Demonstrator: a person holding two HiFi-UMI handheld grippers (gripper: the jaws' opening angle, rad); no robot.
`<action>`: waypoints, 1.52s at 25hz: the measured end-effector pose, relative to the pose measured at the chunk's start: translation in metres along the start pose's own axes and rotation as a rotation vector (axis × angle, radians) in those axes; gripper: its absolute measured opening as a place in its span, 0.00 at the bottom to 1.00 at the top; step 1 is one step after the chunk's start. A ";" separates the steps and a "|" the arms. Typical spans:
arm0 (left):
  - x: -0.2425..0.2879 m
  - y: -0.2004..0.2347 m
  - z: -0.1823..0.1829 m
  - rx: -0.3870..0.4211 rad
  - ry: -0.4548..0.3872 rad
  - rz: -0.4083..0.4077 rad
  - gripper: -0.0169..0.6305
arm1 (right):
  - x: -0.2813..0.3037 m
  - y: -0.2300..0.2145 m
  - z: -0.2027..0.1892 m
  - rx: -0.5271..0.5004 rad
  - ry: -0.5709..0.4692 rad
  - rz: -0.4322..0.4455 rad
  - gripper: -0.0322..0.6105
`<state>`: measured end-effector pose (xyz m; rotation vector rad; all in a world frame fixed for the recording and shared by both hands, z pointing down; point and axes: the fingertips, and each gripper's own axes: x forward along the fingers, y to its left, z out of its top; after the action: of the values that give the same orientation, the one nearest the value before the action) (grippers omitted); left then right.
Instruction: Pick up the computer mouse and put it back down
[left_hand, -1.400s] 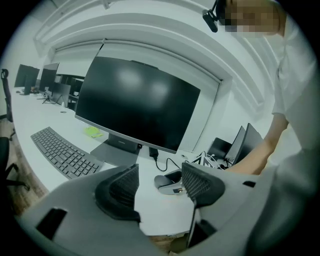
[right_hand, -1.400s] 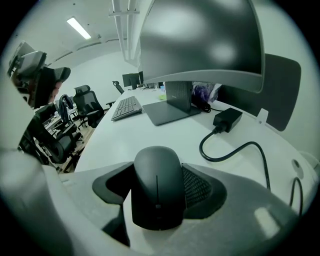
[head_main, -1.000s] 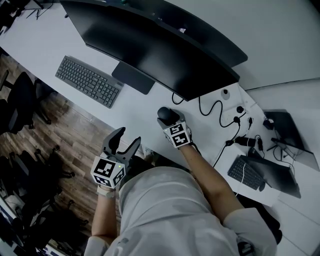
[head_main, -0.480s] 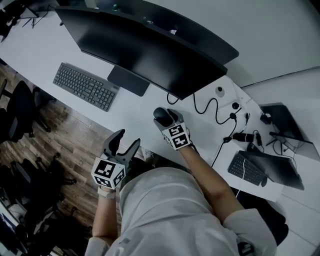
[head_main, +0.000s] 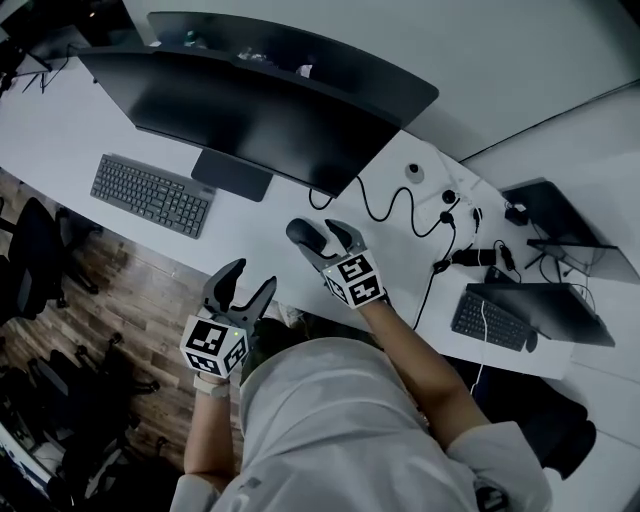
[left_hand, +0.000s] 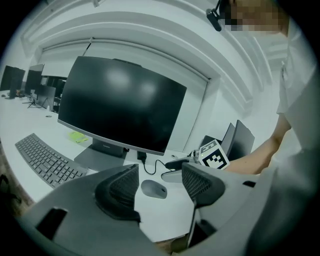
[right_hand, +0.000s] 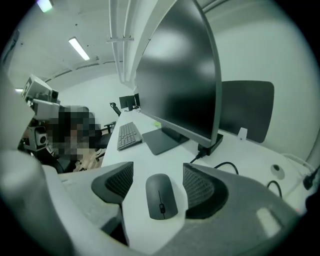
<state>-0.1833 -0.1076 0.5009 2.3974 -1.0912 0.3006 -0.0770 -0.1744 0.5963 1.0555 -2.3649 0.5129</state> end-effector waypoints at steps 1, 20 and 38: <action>0.003 -0.003 0.001 0.006 0.002 -0.008 0.44 | -0.007 -0.002 0.003 0.008 -0.013 -0.004 0.53; 0.055 -0.097 0.023 0.112 0.013 -0.198 0.44 | -0.184 -0.038 0.024 0.069 -0.241 -0.171 0.47; 0.086 -0.202 0.024 0.200 0.039 -0.355 0.44 | -0.329 -0.043 -0.012 0.108 -0.348 -0.326 0.42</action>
<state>0.0257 -0.0617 0.4451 2.6911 -0.6243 0.3440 0.1490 -0.0051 0.4224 1.6594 -2.3989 0.3613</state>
